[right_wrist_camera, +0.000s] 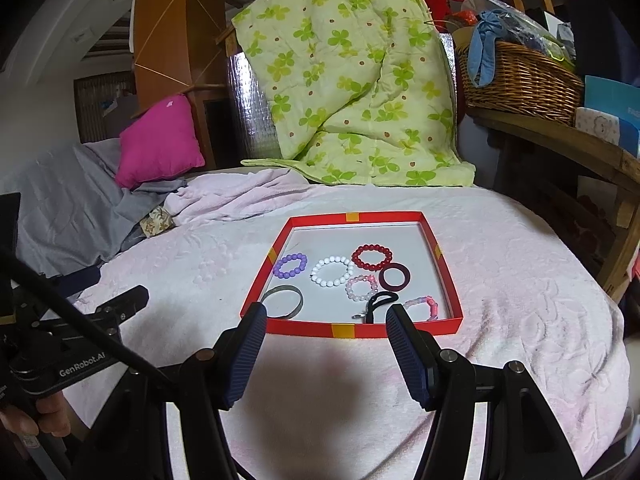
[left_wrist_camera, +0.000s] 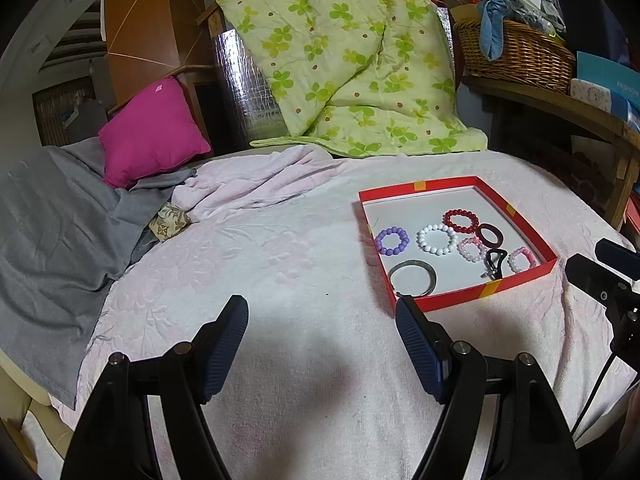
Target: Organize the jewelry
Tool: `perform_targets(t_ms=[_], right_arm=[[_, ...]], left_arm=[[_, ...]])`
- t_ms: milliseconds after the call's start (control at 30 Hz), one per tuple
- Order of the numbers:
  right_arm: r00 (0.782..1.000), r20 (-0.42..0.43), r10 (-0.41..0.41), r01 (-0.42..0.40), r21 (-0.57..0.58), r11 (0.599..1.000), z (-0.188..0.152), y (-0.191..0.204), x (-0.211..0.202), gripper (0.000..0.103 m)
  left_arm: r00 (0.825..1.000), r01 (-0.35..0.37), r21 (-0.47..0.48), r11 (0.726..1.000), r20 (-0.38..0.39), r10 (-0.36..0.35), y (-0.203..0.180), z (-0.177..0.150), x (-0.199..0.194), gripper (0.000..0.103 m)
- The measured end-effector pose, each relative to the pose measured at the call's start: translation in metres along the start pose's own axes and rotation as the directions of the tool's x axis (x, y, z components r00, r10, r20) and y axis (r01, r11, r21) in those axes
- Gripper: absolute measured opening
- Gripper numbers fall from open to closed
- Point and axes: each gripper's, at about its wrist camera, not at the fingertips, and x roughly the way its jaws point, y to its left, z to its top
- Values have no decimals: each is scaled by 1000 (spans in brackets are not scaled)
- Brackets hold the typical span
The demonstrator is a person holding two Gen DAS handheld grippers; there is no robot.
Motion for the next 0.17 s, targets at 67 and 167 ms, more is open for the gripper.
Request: perform_targets(t_ms=[67, 167], right_arm=[[1000, -2, -8, 8, -4, 1000, -2, -2, 0, 66], [1000, -1, -26, 26, 1, 1000, -3, -10, -2, 66]], left_arm=[[1000, 12, -2, 1000, 4, -12, 0, 0, 0, 77], [999, 32, -1, 999, 1, -32, -4, -1, 4, 77]])
